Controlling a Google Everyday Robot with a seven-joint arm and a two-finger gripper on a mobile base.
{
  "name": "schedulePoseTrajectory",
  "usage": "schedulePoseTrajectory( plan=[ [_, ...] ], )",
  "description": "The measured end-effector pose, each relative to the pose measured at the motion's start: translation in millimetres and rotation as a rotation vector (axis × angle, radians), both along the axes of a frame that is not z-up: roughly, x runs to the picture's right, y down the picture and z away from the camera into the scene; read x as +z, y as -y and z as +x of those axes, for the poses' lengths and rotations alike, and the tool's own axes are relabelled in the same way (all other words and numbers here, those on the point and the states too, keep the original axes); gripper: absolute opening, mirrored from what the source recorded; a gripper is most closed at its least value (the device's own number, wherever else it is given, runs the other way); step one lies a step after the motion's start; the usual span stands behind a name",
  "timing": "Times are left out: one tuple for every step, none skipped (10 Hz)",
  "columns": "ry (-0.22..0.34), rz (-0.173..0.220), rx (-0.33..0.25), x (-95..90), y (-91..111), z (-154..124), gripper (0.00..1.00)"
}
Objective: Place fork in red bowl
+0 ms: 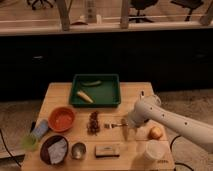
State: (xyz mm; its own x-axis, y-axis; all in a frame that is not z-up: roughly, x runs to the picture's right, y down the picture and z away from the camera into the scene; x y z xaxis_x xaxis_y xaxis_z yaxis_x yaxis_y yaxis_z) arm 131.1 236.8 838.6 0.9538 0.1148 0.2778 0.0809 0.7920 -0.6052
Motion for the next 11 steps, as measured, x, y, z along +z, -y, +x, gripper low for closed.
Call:
schedulePoseTrajectory(
  plan=[
    [0.008, 0.001, -0.007, 1.4, 3.1, -4.1, 0.80],
    [0.015, -0.004, -0.015, 2.6, 4.0, -8.0, 0.80],
    [0.022, -0.009, -0.021, 4.1, 3.8, -11.5, 0.80],
    [0.032, -0.013, -0.027, 6.8, 4.3, -16.6, 0.80],
    [0.040, -0.019, -0.035, 8.5, 4.0, -20.4, 0.80],
    [0.047, -0.024, -0.043, 10.4, 3.8, -24.6, 0.79],
    [0.052, -0.029, -0.053, 11.8, 3.0, -28.0, 0.72],
    [0.055, -0.031, -0.053, 13.4, 3.5, -29.9, 0.62],
    [0.056, -0.031, -0.059, 15.5, 4.1, -31.5, 0.53],
    [0.058, -0.034, -0.061, 16.5, 4.5, -33.2, 0.44],
    [0.059, -0.033, -0.059, 15.1, 6.1, -33.1, 0.31]
  ],
)
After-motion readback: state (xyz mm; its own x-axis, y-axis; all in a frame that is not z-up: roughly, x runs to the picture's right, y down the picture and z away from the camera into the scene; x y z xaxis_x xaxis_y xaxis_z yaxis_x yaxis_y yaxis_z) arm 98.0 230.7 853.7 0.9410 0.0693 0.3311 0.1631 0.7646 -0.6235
